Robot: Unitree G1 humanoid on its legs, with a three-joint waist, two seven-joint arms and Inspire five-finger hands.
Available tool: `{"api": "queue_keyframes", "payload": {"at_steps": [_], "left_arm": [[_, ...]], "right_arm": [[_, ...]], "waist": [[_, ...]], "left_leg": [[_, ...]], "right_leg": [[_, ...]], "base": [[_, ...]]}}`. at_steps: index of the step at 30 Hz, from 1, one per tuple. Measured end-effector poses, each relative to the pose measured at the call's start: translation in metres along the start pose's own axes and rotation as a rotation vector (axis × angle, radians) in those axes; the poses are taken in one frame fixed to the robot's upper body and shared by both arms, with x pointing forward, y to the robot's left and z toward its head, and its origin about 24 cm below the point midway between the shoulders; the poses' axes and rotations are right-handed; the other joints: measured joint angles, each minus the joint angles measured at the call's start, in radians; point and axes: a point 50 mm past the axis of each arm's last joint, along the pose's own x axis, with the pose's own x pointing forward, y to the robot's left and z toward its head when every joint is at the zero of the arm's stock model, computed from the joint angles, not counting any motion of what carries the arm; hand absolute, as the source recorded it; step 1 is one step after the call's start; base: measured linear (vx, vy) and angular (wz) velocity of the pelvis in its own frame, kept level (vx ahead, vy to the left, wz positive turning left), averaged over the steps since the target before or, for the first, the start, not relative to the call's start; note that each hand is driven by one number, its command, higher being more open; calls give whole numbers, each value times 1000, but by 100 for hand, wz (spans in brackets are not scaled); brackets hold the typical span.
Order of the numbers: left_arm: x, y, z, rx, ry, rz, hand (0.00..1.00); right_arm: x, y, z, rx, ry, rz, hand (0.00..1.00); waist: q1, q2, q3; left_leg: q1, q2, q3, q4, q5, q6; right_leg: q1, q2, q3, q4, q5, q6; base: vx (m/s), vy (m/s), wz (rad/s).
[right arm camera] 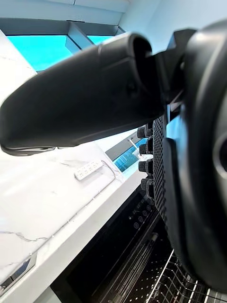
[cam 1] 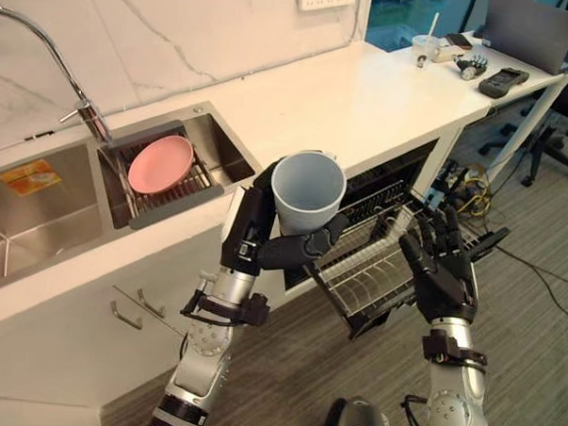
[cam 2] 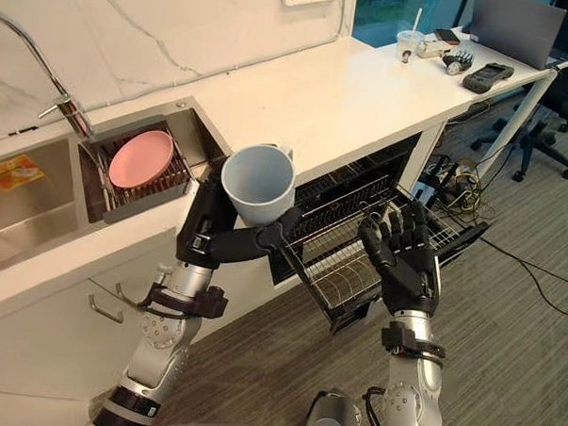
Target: Walk over to the sink, pick up the cup, carry it to the dishwasher, place the cup inside the dishwasher, then close the dishwasher door
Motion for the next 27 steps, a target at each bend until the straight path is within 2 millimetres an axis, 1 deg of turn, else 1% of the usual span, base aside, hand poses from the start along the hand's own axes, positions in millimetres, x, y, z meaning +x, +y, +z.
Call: {"api": "queue_keyframes", "payload": {"at_steps": [1, 2, 3, 4, 5, 6, 7, 8, 9, 10, 11, 12, 14, 16, 19, 20, 22, 25, 27], "left_arm": [[-3, -1, -2, -6, 13, 4, 0], [-6, 0, -3, -6, 25, 8, 0], [-13, 0, -7, -6, 56, 14, 0], [-15, -1, -11, -9, 76, 11, 0], [-16, -1, -13, -10, 84, 10, 0], [-17, -2, -17, -12, 101, 12, 0], [-19, -3, -19, -16, 113, 17, 0], [-19, -3, -21, -16, 120, 22, 0], [-21, -5, -25, 6, 141, 25, 0], [-21, -8, -27, 26, 144, 15, 0], [-19, -10, -27, 33, 141, 3, 0], [-13, -12, -27, 48, 130, -18, 0], [-4, -14, -28, 59, 131, -38, 0], [-1, -10, -29, 77, 146, -30, 0], [1, -3, -29, 110, 153, -11, 0], [2, 2, -29, 139, 156, -1, 0], [-1, 9, -33, 204, 178, 28, 0], [-5, 16, -41, 284, 214, 65, 0], [-6, 17, -41, 306, 217, 72, 0]], "right_arm": [[0, 2, 2, -3, -4, 14, 100], [0, 3, 2, -2, -6, 26, 100], [1, 5, 3, -3, -7, 48, 100], [1, 6, 6, -7, -19, 66, 100], [2, 6, 8, -11, -24, 75, 100], [3, 7, 10, -16, -28, 89, 100], [4, 8, 11, -25, -23, 105, 100], [5, 9, 10, -27, -14, 113, 100], [6, 10, 8, -28, 12, 126, 100], [8, 12, 7, -26, 26, 141, 100], [10, 13, 6, -24, 27, 147, 100], [12, 14, 6, -12, 25, 155, 100], [15, 17, 5, 28, 28, 182, 100], [15, 22, 2, 70, 51, 254, 100], [18, 28, 0, 92, 71, 338, 100], [20, 31, -1, 102, 83, 375, 100], [21, 36, -4, 117, 126, 417, 100], [20, 42, -10, 137, 174, 455, 100], [20, 45, -14, 148, 196, 467, 100]], "waist": [[6, 28, 2], [10, 31, 5], [24, 31, 5], [25, 29, 6], [25, 28, 6], [21, 23, 4], [25, 28, 1], [30, 31, -1], [27, 31, -6], [12, 45, -19], [10, 44, -20], [9, 41, -21], [5, 34, -22], [-4, 30, -23], [-8, 15, -33], [-9, 3, -35], [-8, -14, -43], [-8, -16, -43], [-7, -18, -43]], "left_leg": [[-55, 42, -62, 145, 35, -8], [-77, 52, -90, 201, 54, -12], [-86, 34, -143, 205, 28, -32], [-91, -7, -183, 118, -15, -24], [-92, -28, -201, 51, -30, -10], [-84, -80, -261, -116, -37, -6], [-64, -116, -328, -296, -2, -21], [-54, -122, -334, -344, 64, -24], [-25, -129, -308, -401, 107, -13], [-14, -137, -290, -451, 126, 1], [-9, -142, -283, -478, 137, 8], [1, -150, -274, -530, 160, 15], [31, -163, -267, -591, 181, 26], [92, -174, -263, -629, 183, 28], [109, -181, -262, -647, 183, 29], [108, -184, -261, -655, 185, 32], [108, -185, -259, -662, 186, 33], [108, -186, -249, -663, 186, 34], [109, -186, -242, -663, 186, 34]], "right_leg": [[15, 38, 16, -1, -10, -10], [22, 51, 33, -2, -14, -14], [28, 62, 74, -5, -16, -16], [27, 59, 110, -12, -13, -21], [26, 53, 125, -16, -11, -21], [17, 42, 156, -22, -1, -15], [1, 44, 197, -29, 8, 1], [-6, 47, 220, -31, 11, 10], [-5, 47, 249, -60, 37, 36], [-1, 50, 252, -117, 75, 54], [2, 52, 254, -144, 94, 59], [8, 54, 254, -196, 126, 66], [34, 53, 251, -251, 156, 78], [92, 49, 247, -282, 163, 87], [108, 44, 246, -298, 169, 95], [108, 44, 246, -310, 172, 99], [112, 47, 245, -332, 183, 102], [122, 51, 247, -365, 209, 100], [128, 54, 247, -384, 222, 101]], "base": [[16, -19, -54], [74, 20, -91], [125, 70, -101], [132, 80, -98], [135, 105, -78], [128, 136, -82], [126, 147, -88], [148, 153, -90], [178, 156, -63], [186, 161, -46], [170, 168, -22], [114, 133, -12], [131, 141, -5], [143, 133, -2], [80, 72, -1], [35, 42, -1], [22, 40, -4], [-8, 35, -8], [-42, 37, -9]]}}
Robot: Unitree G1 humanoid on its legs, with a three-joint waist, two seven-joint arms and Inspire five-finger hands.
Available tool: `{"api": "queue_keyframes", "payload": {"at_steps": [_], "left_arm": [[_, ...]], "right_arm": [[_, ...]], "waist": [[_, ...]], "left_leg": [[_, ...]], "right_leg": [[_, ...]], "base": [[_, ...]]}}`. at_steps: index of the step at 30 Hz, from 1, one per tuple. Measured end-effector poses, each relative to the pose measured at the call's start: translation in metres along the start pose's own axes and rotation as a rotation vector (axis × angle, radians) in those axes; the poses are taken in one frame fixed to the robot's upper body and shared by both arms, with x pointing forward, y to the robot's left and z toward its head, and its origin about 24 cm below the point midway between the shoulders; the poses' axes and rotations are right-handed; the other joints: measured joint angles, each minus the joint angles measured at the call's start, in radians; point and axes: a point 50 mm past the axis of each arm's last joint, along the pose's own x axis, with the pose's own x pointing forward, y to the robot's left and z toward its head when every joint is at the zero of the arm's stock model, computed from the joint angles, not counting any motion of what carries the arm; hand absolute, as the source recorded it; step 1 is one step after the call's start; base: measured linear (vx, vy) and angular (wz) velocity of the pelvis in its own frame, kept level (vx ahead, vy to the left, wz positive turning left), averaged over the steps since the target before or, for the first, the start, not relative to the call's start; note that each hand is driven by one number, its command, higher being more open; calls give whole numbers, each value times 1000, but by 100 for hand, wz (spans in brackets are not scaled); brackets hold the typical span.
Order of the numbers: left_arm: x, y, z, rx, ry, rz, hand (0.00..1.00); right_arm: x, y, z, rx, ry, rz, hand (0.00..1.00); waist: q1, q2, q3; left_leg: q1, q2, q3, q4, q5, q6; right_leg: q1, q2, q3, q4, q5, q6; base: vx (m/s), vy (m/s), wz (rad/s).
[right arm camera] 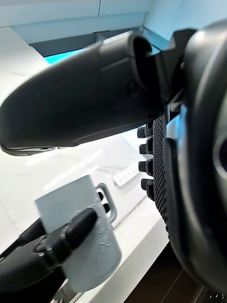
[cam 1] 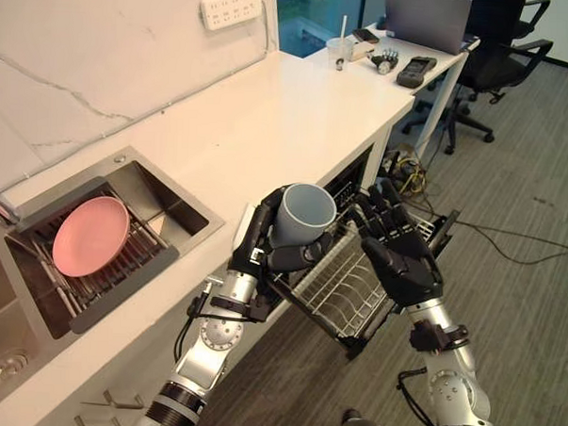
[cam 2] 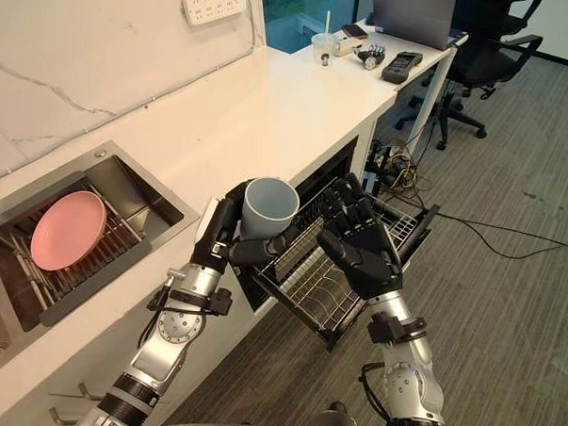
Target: Walk over to the sink, pick up the cup, carry it to the dishwasher, place the cup inside the dishwasher, then close the dishwasher door
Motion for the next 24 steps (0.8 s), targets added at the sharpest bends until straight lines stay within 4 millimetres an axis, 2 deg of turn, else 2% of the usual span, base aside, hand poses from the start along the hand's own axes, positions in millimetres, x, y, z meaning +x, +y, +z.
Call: {"api": "queue_keyframes", "payload": {"at_steps": [6, 17, 24], "left_arm": [[2, -2, 2, 115, -31, -13, 0], [4, -13, 4, 185, -42, -86, 0], [7, -20, 6, 186, -45, -112, 0]], "right_arm": [[5, 9, -4, -4, 30, 42, 100], [8, 4, -9, -285, 200, -88, 100], [25, 10, -13, -372, 209, -138, 100]], "waist": [[1, -23, 3], [4, -30, 1], [12, -34, -1]], "left_leg": [[-10, -1, 6, 1, 8, 14], [-20, -1, 8, 4, 17, 21], [-19, -2, -1, 4, 17, 21]], "right_leg": [[21, 10, -3, -69, 38, 1], [34, 22, -4, -118, 76, -2], [43, 21, -13, -120, 76, -3]], "base": [[-72, 5, -3], [-41, -7, -1], [-10, -1, 3]]}}
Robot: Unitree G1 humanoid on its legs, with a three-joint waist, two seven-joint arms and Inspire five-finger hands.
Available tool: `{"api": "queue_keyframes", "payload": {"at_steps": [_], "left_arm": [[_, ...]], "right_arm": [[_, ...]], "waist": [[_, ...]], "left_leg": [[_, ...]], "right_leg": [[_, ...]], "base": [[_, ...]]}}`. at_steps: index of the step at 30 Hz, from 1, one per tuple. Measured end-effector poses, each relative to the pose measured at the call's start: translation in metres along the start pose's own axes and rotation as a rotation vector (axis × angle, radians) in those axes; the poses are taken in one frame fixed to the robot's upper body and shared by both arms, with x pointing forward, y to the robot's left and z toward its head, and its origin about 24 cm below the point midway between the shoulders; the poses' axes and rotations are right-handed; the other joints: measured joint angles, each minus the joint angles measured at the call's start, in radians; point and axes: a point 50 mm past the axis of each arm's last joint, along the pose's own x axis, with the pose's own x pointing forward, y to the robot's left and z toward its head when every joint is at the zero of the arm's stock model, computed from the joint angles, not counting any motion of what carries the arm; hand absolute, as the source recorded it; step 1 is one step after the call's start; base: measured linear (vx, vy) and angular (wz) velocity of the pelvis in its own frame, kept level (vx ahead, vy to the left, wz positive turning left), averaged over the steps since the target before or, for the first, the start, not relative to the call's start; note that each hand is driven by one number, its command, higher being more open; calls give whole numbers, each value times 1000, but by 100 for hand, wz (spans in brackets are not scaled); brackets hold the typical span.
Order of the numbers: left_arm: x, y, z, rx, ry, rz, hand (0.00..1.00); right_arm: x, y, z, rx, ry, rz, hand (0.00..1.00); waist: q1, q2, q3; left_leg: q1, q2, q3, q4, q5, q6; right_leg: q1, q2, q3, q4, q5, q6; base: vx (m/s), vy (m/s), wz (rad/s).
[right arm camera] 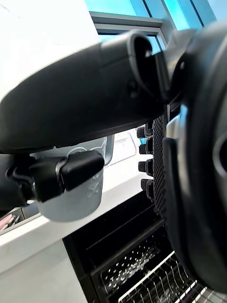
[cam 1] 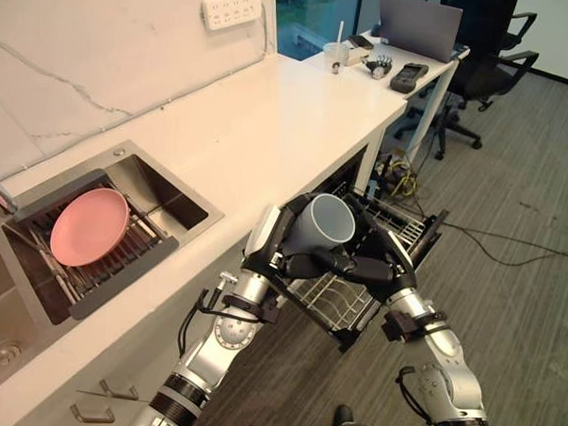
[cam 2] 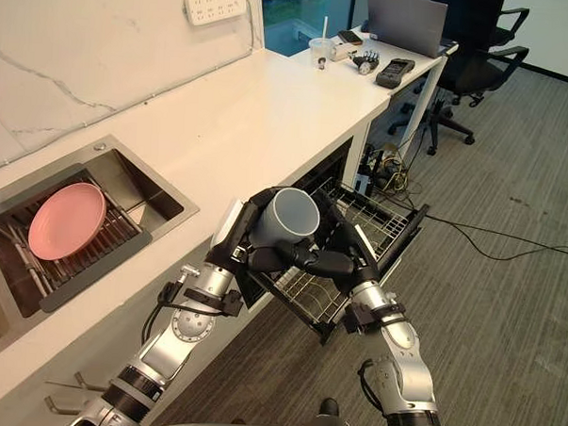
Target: Walk over to the sink, pick up the cup, carry it to the dishwasher, place the cup inside the dishwasher, then close the dishwasher door
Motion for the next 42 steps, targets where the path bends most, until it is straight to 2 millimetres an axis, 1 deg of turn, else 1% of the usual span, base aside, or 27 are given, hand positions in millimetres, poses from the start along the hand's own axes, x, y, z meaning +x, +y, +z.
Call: {"api": "queue_keyframes", "payload": {"at_steps": [6, 11, 12, 17, 21, 27, 30, 34, 35, 40, 42], "left_arm": [[1, -1, 3, -5, -9, -2, 0], [-1, -3, 2, -18, -4, -5, 0], [-1, -4, 2, -17, -3, -7, 0], [-2, -3, 1, -8, -1, -15, 0], [-3, -1, -1, 1, 10, -5, 0], [-3, 1, -2, -10, 18, 9, 0], [-3, 1, -2, -10, 18, 24, 0], [-3, 2, -2, -10, 17, 35, 0], [-3, 2, -2, -10, 17, 42, 100], [-2, 2, 1, -15, 8, 53, 100], [0, 2, 6, -27, -8, 60, 100]], "right_arm": [[11, 12, 0, 6, -3, 2, 100], [16, 17, -2, 15, -9, 6, 100], [16, 16, -3, 21, -3, 0, 0], [16, 19, -10, 37, 23, 7, 0], [20, 21, -14, 39, 18, -7, 0], [24, 24, -14, 26, 5, -30, 0], [25, 26, -15, 10, -3, -41, 0], [27, 29, -14, 4, -10, -46, 0], [28, 30, -14, 4, -13, -48, 0], [31, 37, -12, -3, -48, -83, 0], [33, 39, -8, -11, -89, -107, 0]], "waist": [[14, -1, 0], [25, -12, -2], [28, -16, -4], [34, -22, -6], [39, -29, -7], [41, -36, -5], [41, -44, -2], [40, -44, -2], [41, -44, -2], [42, -44, -2], [42, -44, -2]], "left_leg": [[0, -4, -22, 0, 7, 3], [1, -4, -25, -1, 12, 2], [0, -4, -26, 0, 13, 1], [0, -2, -31, -1, 17, 0], [0, -3, -40, -2, 22, -1], [-1, -2, -43, -7, 27, -2], [-2, 1, -42, -12, 30, -3], [-2, 1, -41, -12, 30, -3], [-2, 1, -41, -12, 30, -3], [-2, 2, -43, -12, 31, -3], [-4, 2, -47, -12, 33, -3]], "right_leg": [[16, -4, -21, -7, 1, 0], [40, 2, -22, -55, 28, -1], [44, 3, -23, -63, 32, -2], [47, 6, -28, -67, 35, -5], [61, 7, -39, -85, 44, -6], [62, 11, -42, -92, 48, -9], [61, 14, -42, -98, 52, -11], [60, 15, -41, -98, 52, -11], [60, 15, -41, -98, 52, -11], [62, 15, -43, -98, 53, -11], [62, 15, -47, -98, 53, -12]], "base": [[-23, -4, 11], [-42, -10, 2], [-41, -16, 1], [-39, -14, 2], [-36, -12, 7], [-25, -8, 2], [-11, -5, -1], [0, 0, 0], [0, 0, 0], [-27, -5, 1], [-37, -8, 5]]}}
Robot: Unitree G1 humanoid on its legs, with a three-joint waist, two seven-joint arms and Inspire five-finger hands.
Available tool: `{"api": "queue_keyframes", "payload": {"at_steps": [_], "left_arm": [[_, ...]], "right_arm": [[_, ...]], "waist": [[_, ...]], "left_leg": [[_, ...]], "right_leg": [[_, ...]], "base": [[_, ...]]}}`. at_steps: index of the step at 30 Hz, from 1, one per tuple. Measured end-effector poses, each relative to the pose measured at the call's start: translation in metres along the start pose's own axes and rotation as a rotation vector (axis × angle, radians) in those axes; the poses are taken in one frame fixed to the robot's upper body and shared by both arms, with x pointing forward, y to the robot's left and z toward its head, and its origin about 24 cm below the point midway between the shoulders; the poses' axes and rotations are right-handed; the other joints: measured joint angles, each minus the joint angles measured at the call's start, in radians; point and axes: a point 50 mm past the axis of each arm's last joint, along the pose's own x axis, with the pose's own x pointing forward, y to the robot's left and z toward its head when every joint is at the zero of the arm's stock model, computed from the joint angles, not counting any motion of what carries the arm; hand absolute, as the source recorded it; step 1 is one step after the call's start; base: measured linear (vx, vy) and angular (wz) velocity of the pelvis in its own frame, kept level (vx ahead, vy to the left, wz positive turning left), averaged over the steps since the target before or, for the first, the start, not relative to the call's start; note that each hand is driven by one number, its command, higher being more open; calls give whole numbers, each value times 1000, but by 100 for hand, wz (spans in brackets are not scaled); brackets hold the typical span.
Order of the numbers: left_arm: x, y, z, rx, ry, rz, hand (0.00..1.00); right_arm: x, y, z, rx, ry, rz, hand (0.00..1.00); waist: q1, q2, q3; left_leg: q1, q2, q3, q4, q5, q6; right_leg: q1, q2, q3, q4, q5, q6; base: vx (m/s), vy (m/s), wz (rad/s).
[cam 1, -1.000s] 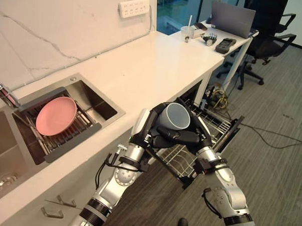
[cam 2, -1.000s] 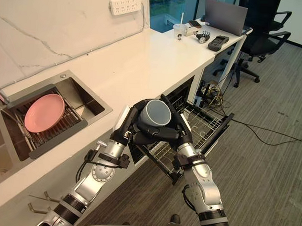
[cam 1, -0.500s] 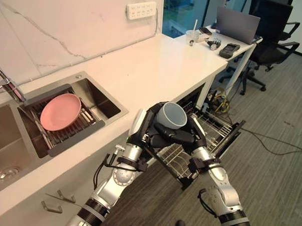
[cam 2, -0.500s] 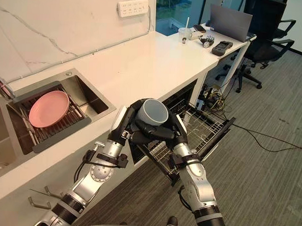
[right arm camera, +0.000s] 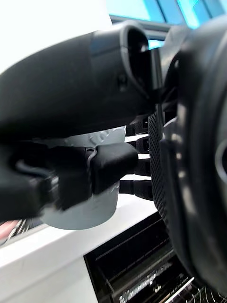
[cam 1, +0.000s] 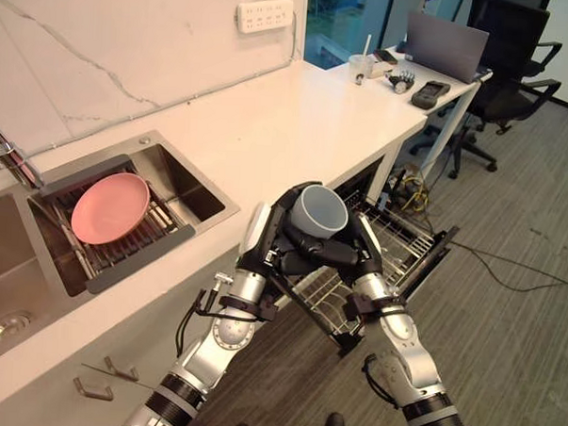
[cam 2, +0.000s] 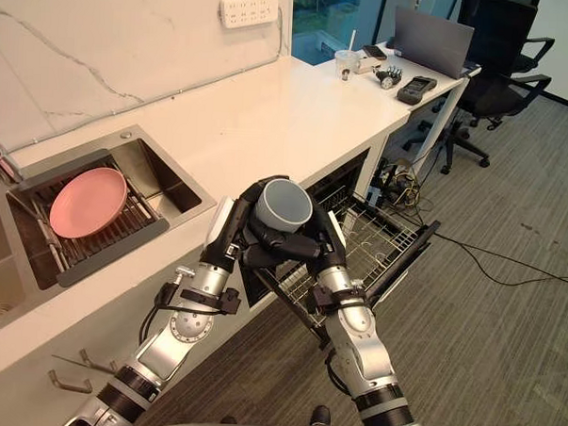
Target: Walk over to the sink, pick up the cup, carry it to the dishwasher, place the cup inside the dishwasher, then close the dishwasher door
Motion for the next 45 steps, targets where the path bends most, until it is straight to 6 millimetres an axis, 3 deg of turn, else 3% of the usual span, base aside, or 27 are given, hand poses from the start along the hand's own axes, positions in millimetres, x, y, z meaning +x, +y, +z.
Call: {"api": "queue_keyframes", "payload": {"at_steps": [6, 13, 22, 25, 27, 30, 31, 32, 34, 37, 39, 43, 45], "left_arm": [[0, -5, 5, -98, -7, -14, 100], [-23, -22, 10, -182, -24, -93, 100], [-19, -7, 29, -267, -131, -6, 100], [-22, -7, 23, -397, -78, -50, 100], [-30, -17, 10, -514, 43, -147, 100], [-58, -45, -32, -625, 368, -292, 100], [-79, -55, -56, -632, 545, -342, 100], [-92, -60, -66, -632, 629, -360, 100], [-147, -68, -95, -642, 926, -420, 100], [-203, -64, -112, -664, 1175, -438, 100], [-204, -56, -116, -675, 1174, -400, 100], [-212, -39, -129, -513, 1203, -294, 100], [-220, -23, -138, -460, 1260, -151, 100]], "right_arm": [[6, 0, 10, -26, -90, -90, 0], [13, -31, 36, 28, -253, -360, 0], [4, -54, 28, 95, -238, -473, 0], [1, -57, 25, 97, -228, -493, 0], [-5, -66, 26, 96, -235, -530, 0], [-11, -82, 31, 79, -253, -569, 0], [-14, -89, 31, 61, -245, -567, 0], [-15, -91, 30, 54, -236, -563, 0], [-20, -103, 22, 47, -177, -563, 0], [-27, -120, 10, 41, -81, -602, 0], [-30, -126, 4, 32, -31, -608, 0], [-32, -127, -11, 14, 89, -542, 0], [-32, -128, -20, -16, 171, -505, 0]], "waist": [[2, 0, 0], [-1, 0, 0], [-2, 2, -1], [-1, 3, -1], [4, 3, -1], [8, 3, -2], [4, 4, -2], [-2, 4, -1], [-15, 5, 0], [-5, 10, 3], [-1, 17, 9], [15, 23, 16], [25, 26, 20]], "left_leg": [[1, -2, -8, -1, 4, 0], [11, -5, -7, -24, 16, 0], [24, -7, -25, -69, 43, -1], [26, -7, -27, -79, 48, -3], [27, -7, -27, -83, 50, -3], [24, -6, -26, -84, 50, -3], [24, -6, -26, -87, 51, -4], [25, -6, -25, -89, 53, -5], [25, -3, -25, -96, 56, -6], [23, -4, -30, -101, 60, -8], [20, -9, -44, -112, 73, -6], [20, -10, -62, -126, 84, -9], [12, -10, -81, -129, 90, -13]], "right_leg": [[5, -1, -14, 0, 0, 0], [6, -3, -18, 0, 0, 0], [7, -3, -36, 0, -2, 0], [7, -3, -39, 0, -2, 0], [6, -3, -38, 0, -2, 0], [2, -3, -32, 0, -2, 0], [0, -3, -34, 0, -3, 0], [-2, -3, -35, 0, -3, 0], [-5, -2, -36, 0, -5, 3], [-5, -2, -45, -1, -7, 4], [-3, -5, -61, -1, -6, 6], [1, -9, -81, -1, -6, 6], [2, -9, -99, -1, -7, 7]], "base": [[-35, -6, 5], [-16, 1, 1], [-21, -6, 5], [-19, -3, 3], [0, 0, 0], [-4, 1, -1], [-9, 0, -4], [-3, -7, -4], [0, 0, 0], [-6, -10, 11], [-46, 5, 23], [-39, 6, 14], [-38, -4, 22]]}}
